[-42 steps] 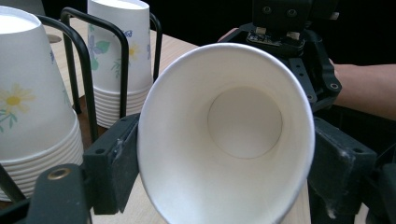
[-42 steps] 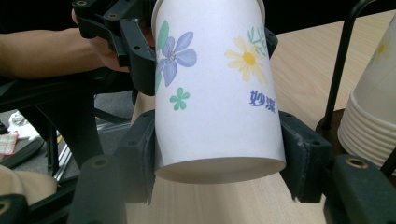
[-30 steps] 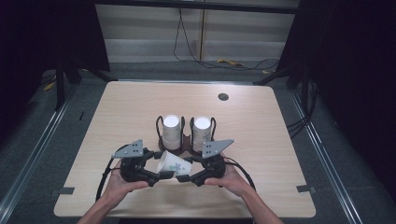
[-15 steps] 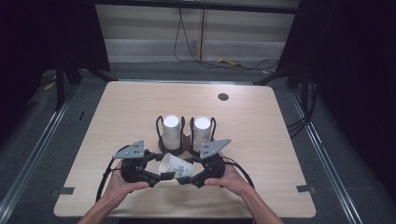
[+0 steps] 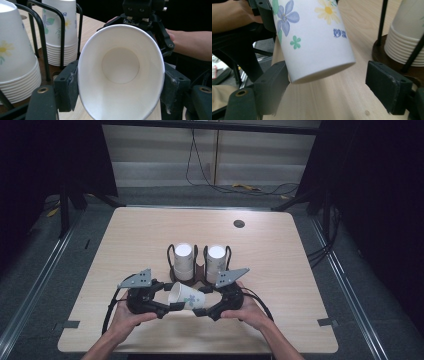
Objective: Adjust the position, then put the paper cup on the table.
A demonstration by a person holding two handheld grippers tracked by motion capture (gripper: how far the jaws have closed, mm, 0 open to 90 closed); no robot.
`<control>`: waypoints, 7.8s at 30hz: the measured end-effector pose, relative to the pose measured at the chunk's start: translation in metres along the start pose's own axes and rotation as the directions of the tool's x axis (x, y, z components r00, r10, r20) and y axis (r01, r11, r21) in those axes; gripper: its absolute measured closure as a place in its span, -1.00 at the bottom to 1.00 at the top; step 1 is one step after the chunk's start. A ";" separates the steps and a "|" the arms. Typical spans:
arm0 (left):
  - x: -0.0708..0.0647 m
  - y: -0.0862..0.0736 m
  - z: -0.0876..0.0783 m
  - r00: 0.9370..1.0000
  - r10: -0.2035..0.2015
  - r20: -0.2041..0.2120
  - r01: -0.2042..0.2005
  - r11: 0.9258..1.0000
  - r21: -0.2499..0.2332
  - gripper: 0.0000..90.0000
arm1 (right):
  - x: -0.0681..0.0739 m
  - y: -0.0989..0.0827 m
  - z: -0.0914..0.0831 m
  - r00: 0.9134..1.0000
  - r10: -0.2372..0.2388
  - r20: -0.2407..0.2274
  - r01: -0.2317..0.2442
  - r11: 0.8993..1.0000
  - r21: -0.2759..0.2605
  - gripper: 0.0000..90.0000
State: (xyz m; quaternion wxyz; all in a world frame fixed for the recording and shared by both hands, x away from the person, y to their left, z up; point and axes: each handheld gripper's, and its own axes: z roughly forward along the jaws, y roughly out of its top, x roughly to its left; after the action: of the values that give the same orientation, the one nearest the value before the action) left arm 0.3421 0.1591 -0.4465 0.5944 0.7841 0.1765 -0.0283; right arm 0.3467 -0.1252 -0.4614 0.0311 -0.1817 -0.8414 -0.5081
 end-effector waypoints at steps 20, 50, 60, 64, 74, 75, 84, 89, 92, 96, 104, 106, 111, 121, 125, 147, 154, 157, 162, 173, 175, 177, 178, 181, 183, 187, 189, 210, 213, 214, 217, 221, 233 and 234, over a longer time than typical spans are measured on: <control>0.008 0.002 -0.013 0.997 -0.032 -0.067 0.031 0.999 -0.014 -0.37 | -0.006 -0.006 -0.030 0.988 0.032 0.153 -0.034 0.999 0.008 -0.58; 0.022 0.008 -0.043 0.953 -0.074 -0.292 0.090 0.995 0.041 -0.36 | -0.023 -0.025 -0.067 0.938 0.157 0.309 -0.147 0.988 -0.055 -0.58; 0.031 0.009 -0.053 0.937 -0.090 -0.339 0.108 0.993 0.035 -0.36 | -0.026 -0.029 -0.076 0.925 0.169 0.339 -0.157 0.986 -0.064 -0.58; 0.032 0.010 -0.055 0.927 -0.087 -0.364 0.101 0.995 0.022 -0.37 | -0.027 -0.030 -0.076 0.924 0.171 0.342 -0.160 0.985 -0.061 -0.58; 0.038 0.019 -0.070 0.903 -0.097 -0.419 0.104 0.995 -0.006 -0.36 | -0.028 -0.032 -0.082 0.904 0.178 0.390 -0.157 0.984 -0.083 -0.61; 0.039 0.019 -0.072 0.900 -0.101 -0.425 0.109 0.994 -0.005 -0.36 | -0.028 -0.032 -0.082 0.905 0.176 0.388 -0.155 0.984 -0.085 -0.61; 0.060 0.017 -0.080 0.865 -0.131 -0.485 0.174 0.984 0.044 -0.40 | -0.028 -0.032 -0.076 0.904 0.179 0.387 -0.165 0.984 -0.072 -0.61; 0.069 0.018 -0.080 0.850 -0.137 -0.508 0.200 0.977 0.071 -0.41 | -0.028 -0.034 -0.077 0.905 0.182 0.383 -0.170 0.983 -0.067 -0.60; 0.071 0.019 -0.078 0.843 -0.117 -0.525 0.202 0.973 0.108 -0.41 | -0.028 -0.034 -0.077 0.909 0.178 0.377 -0.167 0.984 -0.061 -0.60; 0.075 0.020 -0.076 0.833 -0.104 -0.544 0.211 0.968 0.138 -0.41 | -0.028 -0.034 -0.075 0.911 0.175 0.373 -0.167 0.984 -0.056 -0.60; 0.088 0.019 -0.077 0.792 -0.124 -0.598 0.272 0.948 0.163 -0.44 | -0.026 -0.033 -0.077 0.911 0.176 0.374 -0.161 0.984 -0.071 -0.59; 0.091 0.018 -0.078 0.781 -0.125 -0.611 0.283 0.944 0.168 -0.43 | -0.026 -0.033 -0.077 0.909 0.179 0.376 -0.164 0.984 -0.070 -0.59; 0.101 0.015 -0.075 0.751 -0.130 -0.647 0.328 0.924 0.196 -0.43 | -0.026 -0.034 -0.076 0.910 0.176 0.376 -0.164 0.984 -0.064 -0.59; 0.109 0.024 -0.065 0.735 -0.071 -0.674 0.361 0.882 0.301 -0.44 | -0.025 -0.035 -0.078 0.908 0.178 0.380 -0.167 0.984 -0.064 -0.59; 0.110 0.024 -0.059 0.742 -0.063 -0.667 0.373 0.866 0.333 -0.44 | -0.024 -0.036 -0.078 0.907 0.184 0.380 -0.174 0.983 -0.062 -0.59; 0.121 0.021 -0.038 0.705 -0.035 -0.708 0.339 0.894 0.294 -0.53 | -0.024 -0.036 -0.074 0.912 0.175 0.370 -0.177 0.984 -0.027 -0.57; 0.120 0.018 -0.033 0.724 -0.041 -0.689 0.324 0.902 0.286 -0.62 | -0.025 -0.035 -0.075 0.912 0.191 0.363 -0.192 0.981 -0.033 -0.57; 0.121 0.016 -0.034 0.723 -0.037 -0.690 0.320 0.903 0.286 -0.63 | -0.026 -0.035 -0.074 0.912 0.193 0.363 -0.195 0.980 -0.031 -0.57; 0.122 0.009 -0.034 0.733 -0.059 -0.678 0.321 0.908 0.267 -0.64 | -0.024 -0.035 -0.074 0.912 0.190 0.364 -0.192 0.981 -0.032 -0.57; 0.117 -0.002 -0.041 0.744 -0.086 -0.663 0.305 0.926 0.223 -0.64 | -0.025 -0.034 -0.075 0.909 0.195 0.367 -0.199 0.980 -0.028 -0.56; 0.117 -0.006 -0.041 0.739 -0.115 -0.664 0.326 0.923 0.203 -0.65 | -0.025 -0.034 -0.076 0.908 0.195 0.371 -0.199 0.980 -0.029 -0.56; 0.114 -0.009 -0.041 0.731 -0.079 -0.678 0.307 0.925 0.223 -0.64 | -0.025 -0.034 -0.077 0.907 0.198 0.372 -0.200 0.979 -0.033 -0.56; 0.113 -0.011 -0.042 0.729 -0.081 -0.680 0.303 0.929 0.214 -0.64 | -0.025 -0.034 -0.077 0.907 0.195 0.373 -0.198 0.980 -0.031 -0.56; 0.113 -0.015 -0.044 0.746 -0.113 -0.657 0.313 0.929 0.195 -0.64 | -0.025 -0.034 -0.076 0.906 0.197 0.374 -0.200 0.979 -0.030 -0.56; 0.112 -0.017 -0.044 0.747 -0.112 -0.655 0.311 0.930 0.195 -0.64 | -0.025 -0.033 -0.076 0.907 0.199 0.370 -0.201 0.979 -0.032 -0.56; 0.107 -0.018 -0.045 0.761 -0.089 -0.642 0.285 0.936 0.208 -0.64 | -0.025 -0.031 -0.077 0.909 0.195 0.369 -0.197 0.980 -0.031 -0.55; 0.104 -0.017 -0.047 0.761 -0.071 -0.645 0.275 0.936 0.221 -0.63 | -0.025 -0.031 -0.077 0.907 0.197 0.372 -0.199 0.979 -0.033 -0.55; 0.049 -0.032 -0.064 0.777 -0.069 -0.625 0.204 0.968 0.146 -0.56 | -0.024 -0.029 -0.083 0.872 0.216 0.440 -0.203 0.976 -0.076 -0.55; 0.041 -0.032 -0.063 0.783 -0.078 -0.617 0.190 0.975 0.118 -0.56 | -0.021 -0.031 -0.083 0.864 0.197 0.463 -0.196 0.979 -0.051 -0.55; 0.037 -0.033 -0.061 0.792 -0.079 -0.606 0.187 0.975 0.118 -0.56 | -0.019 -0.033 -0.084 0.863 0.195 0.467 -0.197 0.979 -0.046 -0.56; 0.025 -0.038 -0.052 0.802 -0.057 -0.595 0.163 0.979 0.126 -0.49 | -0.016 -0.036 -0.085 0.854 0.196 0.481 -0.197 0.979 -0.049 -0.56; 0.013 -0.040 -0.039 0.837 -0.071 -0.543 0.171 0.976 0.136 -0.48 | -0.009 -0.038 -0.088 0.846 0.189 0.498 -0.188 0.981 -0.054 -0.56; -0.011 -0.061 -0.008 0.901 -0.088 -0.425 0.192 0.959 0.208 -0.57 | 0.006 -0.052 -0.082 0.843 0.212 0.494 -0.203 0.977 -0.073 -0.62; -0.010 -0.062 -0.007 0.902 -0.090 -0.422 0.194 0.958 0.211 -0.58 | 0.007 -0.054 -0.080 0.845 0.210 0.493 -0.202 0.977 -0.071 -0.62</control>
State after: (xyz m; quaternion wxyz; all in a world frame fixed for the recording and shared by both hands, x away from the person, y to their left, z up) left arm 0.3121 0.1776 -0.4992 0.4382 0.8255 0.3487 0.0705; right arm 0.3119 -0.2152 -0.4664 -0.1338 -0.3957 -0.7923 -0.4447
